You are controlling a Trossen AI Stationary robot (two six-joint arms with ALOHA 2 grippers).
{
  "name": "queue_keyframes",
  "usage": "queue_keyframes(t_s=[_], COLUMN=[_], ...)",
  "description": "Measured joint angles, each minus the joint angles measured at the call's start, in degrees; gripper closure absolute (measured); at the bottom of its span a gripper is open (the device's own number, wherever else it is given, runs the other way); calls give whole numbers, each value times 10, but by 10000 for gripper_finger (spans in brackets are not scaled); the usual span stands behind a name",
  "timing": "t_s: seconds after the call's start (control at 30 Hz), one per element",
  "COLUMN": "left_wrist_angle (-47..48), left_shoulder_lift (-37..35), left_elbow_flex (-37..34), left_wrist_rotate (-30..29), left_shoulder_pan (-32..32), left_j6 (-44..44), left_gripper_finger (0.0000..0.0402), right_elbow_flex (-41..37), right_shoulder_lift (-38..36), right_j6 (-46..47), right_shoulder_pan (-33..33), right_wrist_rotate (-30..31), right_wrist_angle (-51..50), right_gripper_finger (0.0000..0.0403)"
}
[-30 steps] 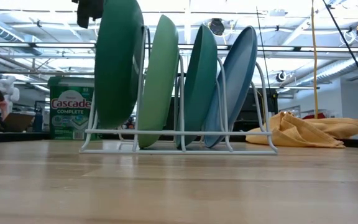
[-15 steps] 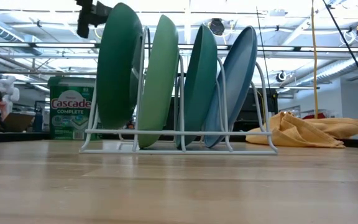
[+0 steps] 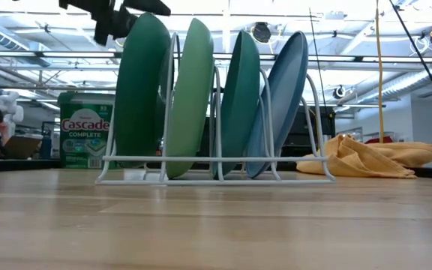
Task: Sort dishes
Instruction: Put the green plate into the dish rack
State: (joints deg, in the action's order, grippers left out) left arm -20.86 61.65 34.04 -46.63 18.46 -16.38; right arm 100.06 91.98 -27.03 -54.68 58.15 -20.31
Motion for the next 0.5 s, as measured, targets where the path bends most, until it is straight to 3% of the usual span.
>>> queue_keyframes(t_s=[0.3,0.4,0.5], left_wrist_angle=[6,4,6], left_shoulder_lift=[0,0,0], left_elbow_flex=[0,0,0], left_wrist_rotate=[1,-2,-2], left_shoulder_pan=[11,11,18], left_j6=[403,437,391], left_gripper_finger=[153,153,153], right_elbow_flex=[0,0,0], right_shoulder_lift=[0,0,0], right_j6=[7,9,10], right_shoulder_pan=[4,10,14], right_wrist_rotate=[-2,-15,-16], right_wrist_angle=[-13,-14,-14], right_gripper_finger=[220,220,220])
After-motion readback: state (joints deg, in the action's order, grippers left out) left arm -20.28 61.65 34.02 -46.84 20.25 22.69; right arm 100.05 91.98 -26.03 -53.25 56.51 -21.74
